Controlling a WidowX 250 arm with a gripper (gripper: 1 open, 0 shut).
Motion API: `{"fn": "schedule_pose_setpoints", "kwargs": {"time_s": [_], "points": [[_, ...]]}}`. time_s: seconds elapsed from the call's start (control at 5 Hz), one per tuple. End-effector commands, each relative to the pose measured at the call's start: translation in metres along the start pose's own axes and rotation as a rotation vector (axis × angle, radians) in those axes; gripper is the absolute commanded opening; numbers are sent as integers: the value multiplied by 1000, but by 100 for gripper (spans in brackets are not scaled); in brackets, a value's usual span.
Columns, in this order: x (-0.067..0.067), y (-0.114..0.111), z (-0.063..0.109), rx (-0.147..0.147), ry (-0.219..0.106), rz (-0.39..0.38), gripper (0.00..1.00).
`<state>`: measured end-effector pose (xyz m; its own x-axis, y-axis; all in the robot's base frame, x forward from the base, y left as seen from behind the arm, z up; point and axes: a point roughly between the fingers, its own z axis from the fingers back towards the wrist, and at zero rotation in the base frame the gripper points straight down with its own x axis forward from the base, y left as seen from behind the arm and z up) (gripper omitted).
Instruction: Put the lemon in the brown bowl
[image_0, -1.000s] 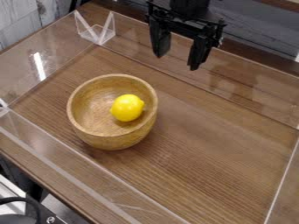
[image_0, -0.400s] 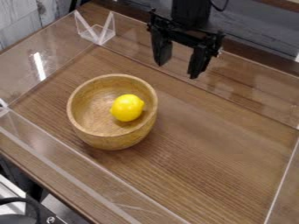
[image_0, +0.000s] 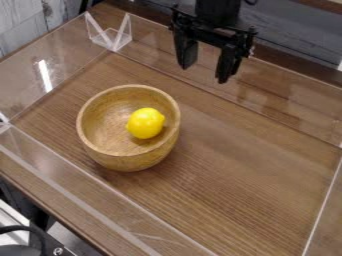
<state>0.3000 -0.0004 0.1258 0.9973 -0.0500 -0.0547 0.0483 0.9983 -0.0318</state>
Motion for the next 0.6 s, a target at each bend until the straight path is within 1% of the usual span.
{"fn": "schedule_pose_setpoints", "kwargs": {"time_s": [0.0, 0.4], "points": [[5, 4, 29, 2, -101, -2, 100], [1, 4, 34, 5, -118, -1, 100]]}}
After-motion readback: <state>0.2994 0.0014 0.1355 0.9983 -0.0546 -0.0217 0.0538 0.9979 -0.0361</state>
